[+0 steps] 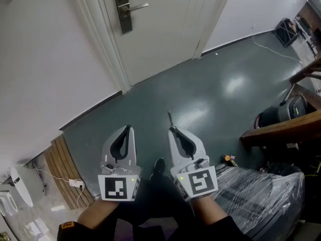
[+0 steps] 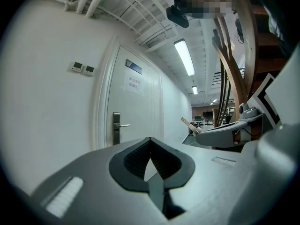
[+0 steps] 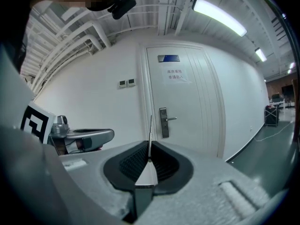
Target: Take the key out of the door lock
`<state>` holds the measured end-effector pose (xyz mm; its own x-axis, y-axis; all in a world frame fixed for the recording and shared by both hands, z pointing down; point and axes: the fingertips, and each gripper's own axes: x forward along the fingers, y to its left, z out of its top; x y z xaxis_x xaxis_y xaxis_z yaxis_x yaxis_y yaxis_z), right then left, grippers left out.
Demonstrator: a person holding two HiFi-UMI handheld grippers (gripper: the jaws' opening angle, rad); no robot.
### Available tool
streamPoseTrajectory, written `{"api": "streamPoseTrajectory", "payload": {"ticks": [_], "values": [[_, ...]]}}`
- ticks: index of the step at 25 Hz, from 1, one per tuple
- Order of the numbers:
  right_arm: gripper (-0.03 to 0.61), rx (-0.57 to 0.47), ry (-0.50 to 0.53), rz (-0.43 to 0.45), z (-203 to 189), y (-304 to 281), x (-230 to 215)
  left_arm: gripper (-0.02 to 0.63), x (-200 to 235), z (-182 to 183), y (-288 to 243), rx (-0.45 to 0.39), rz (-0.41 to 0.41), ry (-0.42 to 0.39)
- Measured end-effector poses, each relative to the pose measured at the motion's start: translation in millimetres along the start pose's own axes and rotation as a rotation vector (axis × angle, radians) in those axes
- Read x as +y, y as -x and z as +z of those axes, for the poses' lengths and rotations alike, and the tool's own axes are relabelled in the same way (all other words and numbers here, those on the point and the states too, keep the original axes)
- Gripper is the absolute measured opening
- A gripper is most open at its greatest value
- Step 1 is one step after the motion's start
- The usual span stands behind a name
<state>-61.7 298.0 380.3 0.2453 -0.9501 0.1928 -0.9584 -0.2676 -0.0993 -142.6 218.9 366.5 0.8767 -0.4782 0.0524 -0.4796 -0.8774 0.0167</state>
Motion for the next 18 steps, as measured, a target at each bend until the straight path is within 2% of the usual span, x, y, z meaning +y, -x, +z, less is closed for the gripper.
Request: {"api": "streamPoseTrajectory", "payload": {"ticks": [6,10,18], "values": [[0.014,0.013,0.018,-0.010,-8,-4,43,0.017,34,-14,36,0.026,0.016,0.024],[0.013,0.015,0.055,0.014,-18,-4,68,0.017,51,-19,49,0.031,0.023,0.042],[0.012,0.017,0.048,-0.040,-14,-8,83,0.017,66,-19,58,0.025,-0.002,0.039]]}}
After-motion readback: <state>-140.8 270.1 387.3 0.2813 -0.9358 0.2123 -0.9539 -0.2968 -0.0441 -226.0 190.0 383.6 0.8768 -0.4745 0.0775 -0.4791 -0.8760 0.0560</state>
